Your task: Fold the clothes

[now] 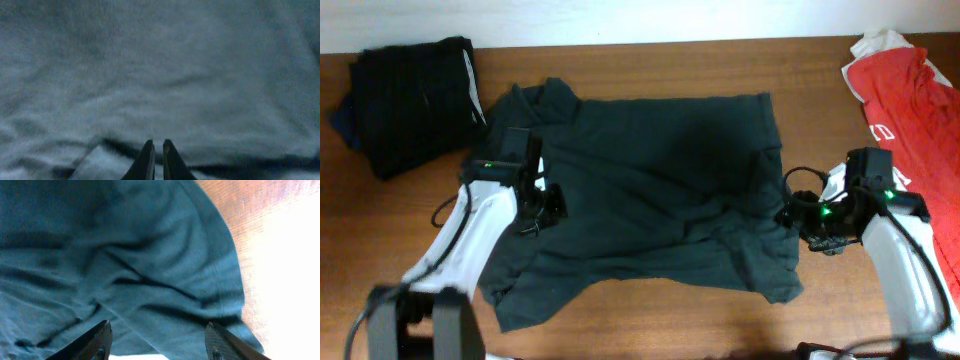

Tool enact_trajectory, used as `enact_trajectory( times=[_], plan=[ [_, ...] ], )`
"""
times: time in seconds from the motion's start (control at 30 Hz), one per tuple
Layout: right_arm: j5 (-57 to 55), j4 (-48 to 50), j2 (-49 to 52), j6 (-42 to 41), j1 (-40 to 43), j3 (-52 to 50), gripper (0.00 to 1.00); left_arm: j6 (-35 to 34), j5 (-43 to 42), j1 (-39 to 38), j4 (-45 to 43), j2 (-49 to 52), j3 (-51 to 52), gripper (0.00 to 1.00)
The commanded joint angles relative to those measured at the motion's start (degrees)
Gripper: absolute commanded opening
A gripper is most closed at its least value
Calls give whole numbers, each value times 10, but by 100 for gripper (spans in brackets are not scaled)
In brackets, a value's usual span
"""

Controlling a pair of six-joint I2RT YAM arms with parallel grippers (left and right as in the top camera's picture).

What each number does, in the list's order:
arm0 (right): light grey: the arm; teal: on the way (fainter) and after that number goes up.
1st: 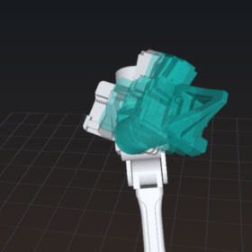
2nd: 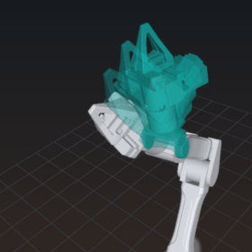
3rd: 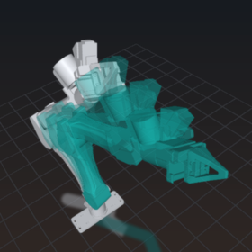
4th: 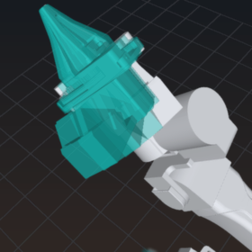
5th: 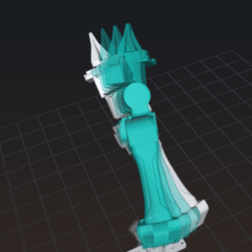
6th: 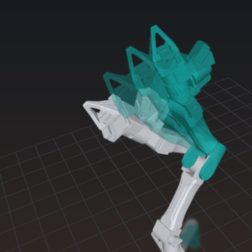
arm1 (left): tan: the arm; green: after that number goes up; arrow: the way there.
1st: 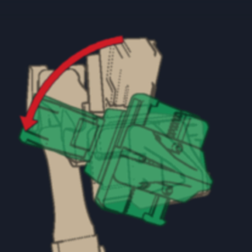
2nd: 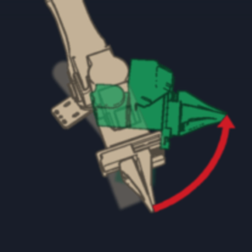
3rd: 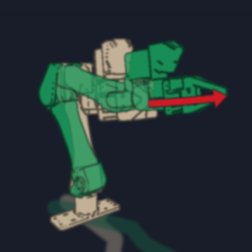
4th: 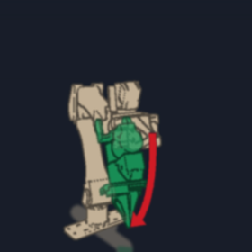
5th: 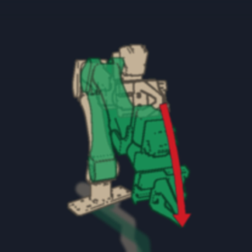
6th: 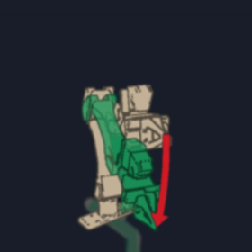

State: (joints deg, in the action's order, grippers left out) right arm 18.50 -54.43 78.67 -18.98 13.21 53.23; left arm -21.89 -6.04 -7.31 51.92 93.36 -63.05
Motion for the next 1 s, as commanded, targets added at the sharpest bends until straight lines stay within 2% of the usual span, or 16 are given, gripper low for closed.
enact_trajectory(
  times=[0.0, 0.13, 0.2, 0.3, 0.43, 0.47, 0.5, 0.53, 0.63, 0.77, 0.83, 0.87, 0.9, 0.93, 0.97],
  plan=[
    [-12, 62, 72, 5, -36, 1, 31, -19, -6, 50, -33, 79, 4, 1],
    [-28, 145, 144, 5, -92, 2, 15, -18, -6, 116, -50, 120, 4, 1],
    [-57, 164, 171, 0, -111, 2, 14, -18, -7, 120, -76, 145, 4, 1],
    [-57, 194, 214, -13, -109, 2, 4, -19, -6, 124, -90, 181, 4, 1],
    [-118, 203, 240, -51, -108, 4, 4, -21, -2, 183, -90, 221, 4, 1],
    [-147, 187, 240, -58, -105, 10, 4, -23, 9, 203, -83, 231, 4, 1],
    [-149, 164, 240, -58, -92, 23, 4, -79, 57, 228, -53, 232, 4, 1],
    [-149, 145, 240, -57, -80, 37, 4, -94, 71, 242, -43, 231, 3, 1],
    [-166, 31, 240, -53, -37, 132, 4, -94, 103, 282, 23, 230, -35, 1],
    [-151, -88, 238, -32, -35, 246, 4, -94, 104, 274, 110, 173, -119, 1],
    [-58, -98, 232, 62, -50, 269, 4, -93, 100, 253, 111, 104, -121, 1],
    [-53, -75, 235, 104, -76, 270, 35, -93, 99, 226, 112, 54, -121, 2],
    [-66, -59, 239, 104, -89, 270, 74, -88, 99, 214, 111, 43, -121, 5],
    [-84, -33, 248, 104, -107, 270, 96, -80, 99, 191, 112, 37, -121, 7],
    [-99, -9, 260, 104, -118, 270, 96, -78, 99, 171, 113, 38, -120, 9]
  ],
)
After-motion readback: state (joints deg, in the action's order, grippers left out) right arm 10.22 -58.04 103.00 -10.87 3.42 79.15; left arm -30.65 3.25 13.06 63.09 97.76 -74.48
